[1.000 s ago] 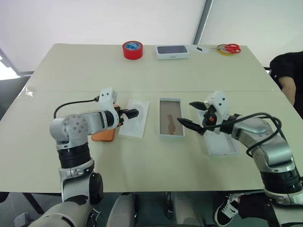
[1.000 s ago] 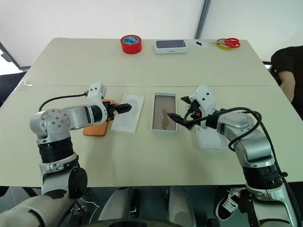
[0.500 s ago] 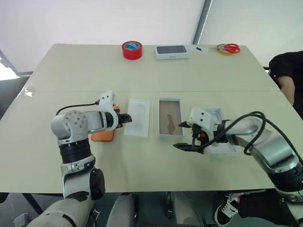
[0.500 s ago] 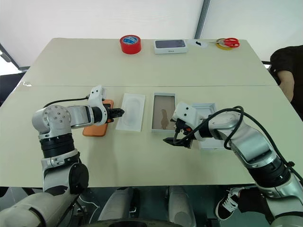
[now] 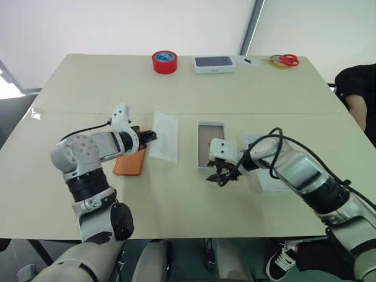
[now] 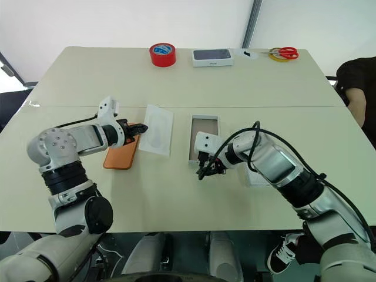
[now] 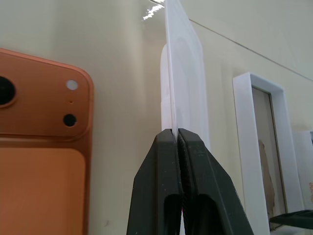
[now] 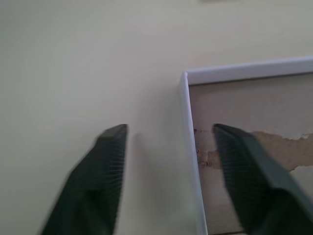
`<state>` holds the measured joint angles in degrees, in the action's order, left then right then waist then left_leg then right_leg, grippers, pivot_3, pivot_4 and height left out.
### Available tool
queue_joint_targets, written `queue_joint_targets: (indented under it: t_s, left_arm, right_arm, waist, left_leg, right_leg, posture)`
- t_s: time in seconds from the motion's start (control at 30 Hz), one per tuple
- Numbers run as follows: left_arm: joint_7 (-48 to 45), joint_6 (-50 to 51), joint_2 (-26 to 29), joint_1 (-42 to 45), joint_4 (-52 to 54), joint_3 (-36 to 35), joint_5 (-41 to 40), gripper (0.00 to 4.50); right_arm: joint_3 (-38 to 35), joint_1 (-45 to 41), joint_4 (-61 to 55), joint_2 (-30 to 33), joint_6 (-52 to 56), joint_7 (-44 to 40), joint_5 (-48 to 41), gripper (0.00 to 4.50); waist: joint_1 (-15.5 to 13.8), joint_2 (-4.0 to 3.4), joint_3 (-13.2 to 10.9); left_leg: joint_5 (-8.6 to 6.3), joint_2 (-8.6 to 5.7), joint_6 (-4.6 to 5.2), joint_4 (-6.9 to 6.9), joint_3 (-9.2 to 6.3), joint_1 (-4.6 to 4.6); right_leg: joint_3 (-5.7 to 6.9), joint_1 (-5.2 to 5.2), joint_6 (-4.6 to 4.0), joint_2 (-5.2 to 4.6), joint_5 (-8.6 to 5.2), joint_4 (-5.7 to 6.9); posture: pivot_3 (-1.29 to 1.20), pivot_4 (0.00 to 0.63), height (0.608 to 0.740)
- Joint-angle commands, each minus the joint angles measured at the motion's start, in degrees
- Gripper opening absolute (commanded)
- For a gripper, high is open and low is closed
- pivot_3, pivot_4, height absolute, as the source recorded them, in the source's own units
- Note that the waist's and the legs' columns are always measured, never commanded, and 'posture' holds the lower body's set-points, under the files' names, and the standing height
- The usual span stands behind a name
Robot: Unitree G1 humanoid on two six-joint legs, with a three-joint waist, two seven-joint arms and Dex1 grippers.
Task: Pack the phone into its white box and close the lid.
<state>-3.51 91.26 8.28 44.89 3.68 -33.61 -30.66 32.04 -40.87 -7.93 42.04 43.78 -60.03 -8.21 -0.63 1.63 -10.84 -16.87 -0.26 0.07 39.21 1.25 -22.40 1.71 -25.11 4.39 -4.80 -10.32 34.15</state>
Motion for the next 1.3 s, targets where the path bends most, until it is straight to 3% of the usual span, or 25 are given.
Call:
queue_joint_targets:
  t_s: [0.03, 0.07, 0.1, 0.43, 0.77, 0.87, 1.0, 1.3]
  left_arm:
    - [-0.22, 1.17, -0.41, 1.14, 3.35, -1.48, -0.30, 0.00]
    - [-0.18, 1.23, -0.61, 1.03, 3.62, -1.92, -0.40, 0.00]
    - [-0.18, 1.24, -0.74, 0.79, 3.85, -2.16, -0.47, 0.00]
    - [-0.74, 1.24, -0.27, 1.55, 4.16, -6.97, -3.07, 0.00]
    - [1.11, 1.24, 2.98, 4.22, 2.61, -16.56, -8.11, 0.00]
    - [1.96, 1.24, 3.46, 3.95, 2.84, -16.84, -9.74, 0.00]
    - [3.84, 1.24, 1.45, 3.27, 4.46, -15.30, -12.68, 0.00]
    - [11.92, 1.24, -11.37, -0.97, 11.03, -6.38, -18.24, 0.00]
  right_arm:
    - [0.08, -1.40, 1.03, -0.76, -1.76, -0.81, 2.17, 0.60]
    - [0.02, -1.35, 0.95, -0.97, -2.14, -0.96, 2.48, 0.13]
    - [0.00, -1.23, 0.59, -1.09, -2.50, -1.17, 2.68, 0.05]
    - [0.45, 1.28, -7.01, -1.78, -7.21, -2.79, 4.81, 0.05]
    - [2.78, -1.09, -3.44, -10.37, -2.78, 0.20, 8.01, 0.05]
    - [1.94, -2.69, -0.98, -13.54, -0.32, 1.84, 8.10, 0.95]
    - [-2.49, -3.28, -3.27, -12.43, 0.17, 1.82, 6.33, 2.86]
    - [-17.64, 3.66, -8.74, 1.03, -4.04, -1.68, 0.59, 2.86]
  waist:
    - [0.00, 0.01, 0.00]
    - [0.00, 0.01, 0.00]
    - [0.01, 0.01, 0.00]
    - [0.10, 0.01, 0.00]
    - [0.24, 0.01, 0.00]
    - [0.24, 0.01, 0.00]
    - [-0.09, 0.01, 0.00]
    - [-0.07, 0.09, 0.01]
  left_leg:
    - [0.00, 0.00, -0.01, 0.00, 0.00, 0.00]
    - [0.00, 0.00, -0.01, 0.00, -0.01, 0.00]
    - [0.00, 0.00, -0.02, 0.00, -0.01, 0.01]
    - [0.03, 0.00, -0.08, -0.02, -0.01, 0.01]
    - [0.08, 0.00, -0.17, -0.02, -0.03, 0.00]
    - [0.09, 0.00, -0.19, -0.02, -0.04, 0.01]
    - [0.09, -0.01, -0.21, -0.02, -0.06, 0.00]
    - [0.01, -0.24, -0.08, -0.04, -0.05, 0.00]
  right_leg:
    - [0.00, 0.00, 0.00, -0.01, 0.00, 0.00]
    - [0.00, 0.01, 0.00, -0.01, 0.00, 0.00]
    - [0.00, 0.00, 0.00, -0.01, 0.00, 0.00]
    - [0.02, -0.03, 0.01, 0.00, 0.01, 0.03]
    - [0.02, -0.05, 0.00, 0.00, 0.01, 0.07]
    - [0.02, -0.05, 0.00, 0.00, 0.01, 0.08]
    - [0.03, -0.05, 0.00, -0.04, 0.01, 0.09]
    - [0.05, 0.06, 0.01, -0.30, 0.02, -0.02]
  posture:
    - [0.00, 0.150, 0.732]
    - [0.00, 0.150, 0.732]
    - [0.00, 0.150, 0.732]
    - [0.00, 0.150, 0.732]
    - [0.00, 0.150, 0.732]
    - [0.00, 0.150, 0.732]
    - [0.00, 0.150, 0.732]
    - [0.00, 0.150, 0.732]
